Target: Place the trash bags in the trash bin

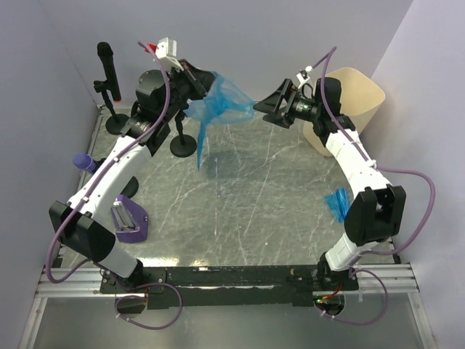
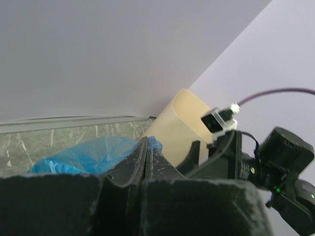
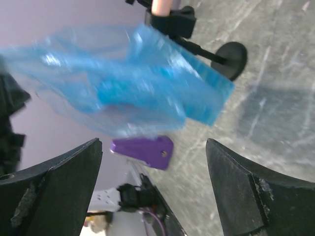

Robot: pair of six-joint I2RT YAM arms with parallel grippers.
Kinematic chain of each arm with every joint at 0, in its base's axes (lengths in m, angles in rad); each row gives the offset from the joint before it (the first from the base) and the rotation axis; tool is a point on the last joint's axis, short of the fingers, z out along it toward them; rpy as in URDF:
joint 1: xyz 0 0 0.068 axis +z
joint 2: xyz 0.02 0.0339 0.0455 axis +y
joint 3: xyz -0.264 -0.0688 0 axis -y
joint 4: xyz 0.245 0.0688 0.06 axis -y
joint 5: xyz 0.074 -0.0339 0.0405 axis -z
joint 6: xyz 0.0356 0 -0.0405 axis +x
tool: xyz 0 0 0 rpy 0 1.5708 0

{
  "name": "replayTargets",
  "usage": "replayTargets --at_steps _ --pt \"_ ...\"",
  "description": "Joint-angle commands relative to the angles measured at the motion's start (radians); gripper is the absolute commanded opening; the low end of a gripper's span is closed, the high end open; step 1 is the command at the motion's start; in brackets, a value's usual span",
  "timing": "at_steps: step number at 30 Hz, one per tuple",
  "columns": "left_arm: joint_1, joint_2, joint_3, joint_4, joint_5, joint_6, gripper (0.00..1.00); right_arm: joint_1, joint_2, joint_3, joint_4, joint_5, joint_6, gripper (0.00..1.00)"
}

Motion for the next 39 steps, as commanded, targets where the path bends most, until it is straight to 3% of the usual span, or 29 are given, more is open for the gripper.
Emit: replayTargets --at_steps 1,9,12,13,15,17,20,29,39 --pt "-0.014 0.018 0.041 0.06 0.052 0.029 0.01 0.033 0.077 0.079 0.034 -0.009 0.127 0.93" --pt "-0.036 0.024 0.052 0.069 0.032 0.046 0.01 0.067 0.11 0.092 -0.011 0.036 0.115 0.89" --pt "-0.042 0.021 0.049 0.077 0.046 0.037 0.01 0.069 0.117 0.106 -0.023 0.049 0.086 0.78" --pt "-0.045 0.019 0.049 0.08 0.046 0.041 0.01 0.069 0.119 0.109 -0.022 0.049 0.069 0.73" --pt "-0.046 0.015 0.046 0.08 0.05 0.06 0.01 0.069 0.12 0.105 0.001 0.027 0.031 0.52" --pt "-0.046 0.006 0.035 0.06 0.026 0.112 0.01 0.067 0.111 0.105 0.009 -0.007 -0.096 0.21" --pt "-0.034 -0.037 -0.015 0.031 -0.072 0.216 0.01 0.025 0.053 0.042 0.0 -0.061 -0.211 0.02" --pt "0.11 -0.12 -0.144 0.023 -0.123 0.288 0.01 -0.144 -0.134 -0.119 -0.215 -0.001 -0.474 0.0" --pt "0.125 -0.149 -0.222 0.02 -0.114 0.308 0.0 -0.144 -0.278 -0.165 -0.393 0.247 -0.757 0.0"
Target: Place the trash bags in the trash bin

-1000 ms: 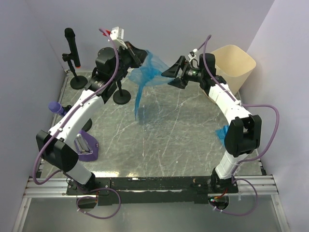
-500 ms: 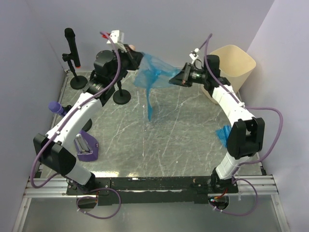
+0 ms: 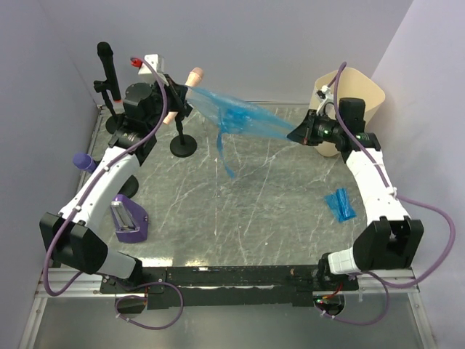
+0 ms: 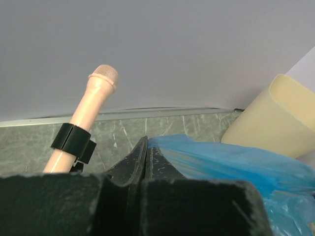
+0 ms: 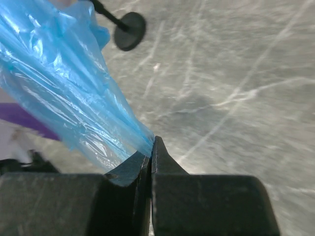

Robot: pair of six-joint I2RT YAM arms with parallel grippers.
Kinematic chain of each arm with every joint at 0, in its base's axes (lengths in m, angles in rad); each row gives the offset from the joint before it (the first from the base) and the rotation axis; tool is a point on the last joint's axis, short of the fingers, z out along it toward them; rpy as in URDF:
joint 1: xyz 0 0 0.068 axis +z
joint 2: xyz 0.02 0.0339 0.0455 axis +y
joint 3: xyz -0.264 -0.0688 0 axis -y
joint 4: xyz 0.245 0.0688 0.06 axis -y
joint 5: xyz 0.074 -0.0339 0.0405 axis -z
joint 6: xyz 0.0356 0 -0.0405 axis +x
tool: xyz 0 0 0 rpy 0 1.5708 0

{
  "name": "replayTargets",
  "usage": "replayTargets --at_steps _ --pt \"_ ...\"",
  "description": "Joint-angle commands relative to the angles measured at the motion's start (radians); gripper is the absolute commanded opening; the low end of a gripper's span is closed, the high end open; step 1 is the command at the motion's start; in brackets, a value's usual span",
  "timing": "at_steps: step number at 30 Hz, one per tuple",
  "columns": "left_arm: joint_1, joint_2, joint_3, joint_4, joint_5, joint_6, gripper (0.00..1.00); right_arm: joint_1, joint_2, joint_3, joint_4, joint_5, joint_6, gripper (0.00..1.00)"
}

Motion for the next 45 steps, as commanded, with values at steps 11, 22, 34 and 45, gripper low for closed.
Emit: replayTargets --at_steps 11,22,34,45 --pt "0.009 -0.116 -0.196 0.089 0.57 0.31 0.46 -0.011 -0.077 0.123 -0.089 0.006 -0.246 0.0" --pt "-0.137 -0.11 -0.28 0.148 0.549 0.474 0.73 0.066 -0.065 0.168 -0.06 -0.045 -0.131 0.0" --pt "-0.419 0.126 -0.302 0.492 0.211 0.37 0.77 0.089 -0.065 0.211 -0.013 -0.011 -0.013 0.0" --pt "-0.415 0.329 -0.193 0.487 -0.011 0.327 0.7 0.089 -0.12 0.206 -0.046 -0.025 -0.054 0.0"
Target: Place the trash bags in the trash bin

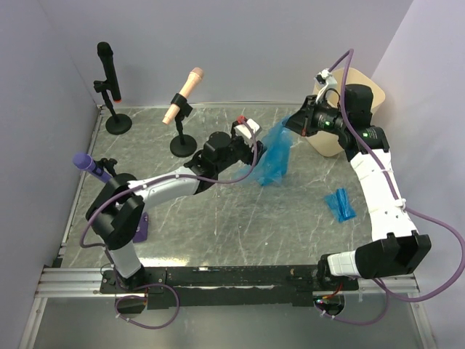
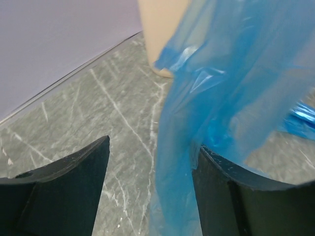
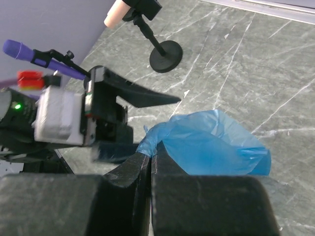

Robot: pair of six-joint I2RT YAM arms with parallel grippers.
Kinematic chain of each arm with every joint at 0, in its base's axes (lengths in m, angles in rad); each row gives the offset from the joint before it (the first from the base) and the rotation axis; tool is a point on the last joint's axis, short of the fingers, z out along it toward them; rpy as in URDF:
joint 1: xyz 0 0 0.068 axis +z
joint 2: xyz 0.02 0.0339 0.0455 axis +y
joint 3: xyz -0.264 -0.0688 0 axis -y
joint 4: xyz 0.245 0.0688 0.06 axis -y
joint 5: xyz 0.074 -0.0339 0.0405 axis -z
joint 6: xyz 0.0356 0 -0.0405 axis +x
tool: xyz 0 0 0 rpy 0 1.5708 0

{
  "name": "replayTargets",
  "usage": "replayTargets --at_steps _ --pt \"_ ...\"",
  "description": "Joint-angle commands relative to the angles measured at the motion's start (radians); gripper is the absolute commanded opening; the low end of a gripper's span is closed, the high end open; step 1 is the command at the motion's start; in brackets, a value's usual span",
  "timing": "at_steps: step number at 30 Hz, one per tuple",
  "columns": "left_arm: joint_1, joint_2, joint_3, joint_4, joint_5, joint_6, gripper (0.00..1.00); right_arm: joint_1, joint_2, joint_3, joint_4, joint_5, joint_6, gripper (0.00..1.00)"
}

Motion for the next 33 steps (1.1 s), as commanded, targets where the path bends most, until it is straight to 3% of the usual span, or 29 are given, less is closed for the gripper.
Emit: replayTargets --at_steps 1,6,13,17,21,24,27,29,33 --pt "0.035 0.049 0.042 0.059 -0.079 -0.058 0.7 0.006 -0.068 0.032 0.01 -0.003 -0.027 0.0" --pt "0.06 0.069 -0.033 0.109 0.147 0.044 0.65 0.0 -0.09 0.015 0.007 0.009 -0.028 0.0" --pt "0.095 0.07 -0.044 0.036 0.355 0.092 0.32 -0.006 -0.11 -0.014 -0.047 0.011 -0.105 0.0" --pt "0.144 0.026 0.019 -0.056 0.401 -0.07 0.07 -0.008 -0.134 -0.086 -0.098 0.089 -0.221 0.0" --pt "0.255 -0.017 0.094 -0.177 0.537 -0.247 0.01 -0.008 -0.117 -0.134 -0.122 0.224 -0.303 0.0" --pt "0.301 -0.026 0.131 -0.3 0.58 -0.278 0.01 -0.014 -0.07 -0.126 -0.093 0.336 -0.257 0.0" --pt "0.319 0.018 0.247 -0.416 0.64 -0.272 0.01 -0.011 0.032 -0.049 -0.069 0.295 -0.234 0.0" --pt "0.327 0.072 0.407 -0.508 0.634 -0.258 0.01 -0.003 0.155 0.077 -0.081 0.291 -0.243 0.0" --pt "0.373 0.203 0.815 -0.635 0.455 -0.233 0.01 0.012 0.385 0.487 -0.073 0.328 -0.277 0.0"
